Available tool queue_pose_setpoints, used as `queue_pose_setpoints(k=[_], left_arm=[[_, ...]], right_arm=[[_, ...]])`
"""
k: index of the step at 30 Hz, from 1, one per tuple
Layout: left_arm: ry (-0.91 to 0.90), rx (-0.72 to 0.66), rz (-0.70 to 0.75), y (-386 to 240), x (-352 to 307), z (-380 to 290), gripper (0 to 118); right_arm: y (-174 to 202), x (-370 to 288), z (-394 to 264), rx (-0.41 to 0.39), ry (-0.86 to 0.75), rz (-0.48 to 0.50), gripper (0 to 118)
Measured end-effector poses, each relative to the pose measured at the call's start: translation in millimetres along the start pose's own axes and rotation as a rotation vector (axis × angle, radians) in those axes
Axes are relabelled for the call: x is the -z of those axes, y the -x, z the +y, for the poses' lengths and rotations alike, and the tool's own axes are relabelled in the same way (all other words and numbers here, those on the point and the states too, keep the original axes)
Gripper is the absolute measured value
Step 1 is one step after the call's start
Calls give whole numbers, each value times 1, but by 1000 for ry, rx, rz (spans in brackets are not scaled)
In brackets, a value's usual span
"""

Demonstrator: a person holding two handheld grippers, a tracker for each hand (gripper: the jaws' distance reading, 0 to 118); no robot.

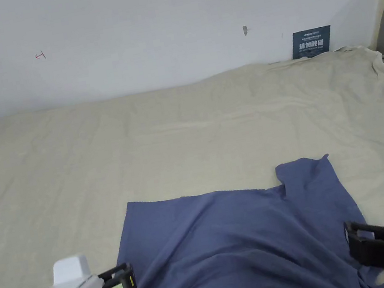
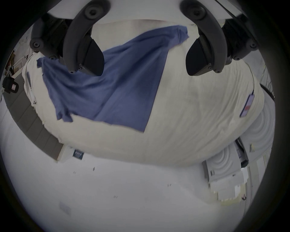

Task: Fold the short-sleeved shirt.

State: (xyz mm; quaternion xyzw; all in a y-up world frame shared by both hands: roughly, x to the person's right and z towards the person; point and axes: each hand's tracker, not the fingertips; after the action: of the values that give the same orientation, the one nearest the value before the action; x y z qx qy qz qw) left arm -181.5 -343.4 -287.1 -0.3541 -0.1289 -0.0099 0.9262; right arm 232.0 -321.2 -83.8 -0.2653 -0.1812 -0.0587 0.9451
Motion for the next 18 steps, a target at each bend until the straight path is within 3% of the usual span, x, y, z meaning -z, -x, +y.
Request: queue_pose_setpoints(k=[2,3,5,6,7,8,9,18], left_arm=[[-76,20,-13,-11,-6,14,102],[-112,37,-17,-15,-7,19,92],[-173,88,-29,-25,-8,29,58],[-189,101,-31,-29,-6,33,40],[-193,112,-42,-32,-2,38,20],[-193,110,-60,-34,2,44,8],[-190,101,-84,-35,6,49,0],[-50,128,-132,-37,117,117,0]], right_arm=[[-1,1,10,-15,-55,-11,103],[1,0,14,-29,-77,-23,94],[7,0,22,-53,-132,-45,61],[9,1,25,-52,-137,-53,33],[9,4,29,-55,-138,-45,15],[7,7,31,-51,-155,-34,5],[5,11,32,-38,-172,-33,3],[-4,56,48,-19,-170,-33,0]])
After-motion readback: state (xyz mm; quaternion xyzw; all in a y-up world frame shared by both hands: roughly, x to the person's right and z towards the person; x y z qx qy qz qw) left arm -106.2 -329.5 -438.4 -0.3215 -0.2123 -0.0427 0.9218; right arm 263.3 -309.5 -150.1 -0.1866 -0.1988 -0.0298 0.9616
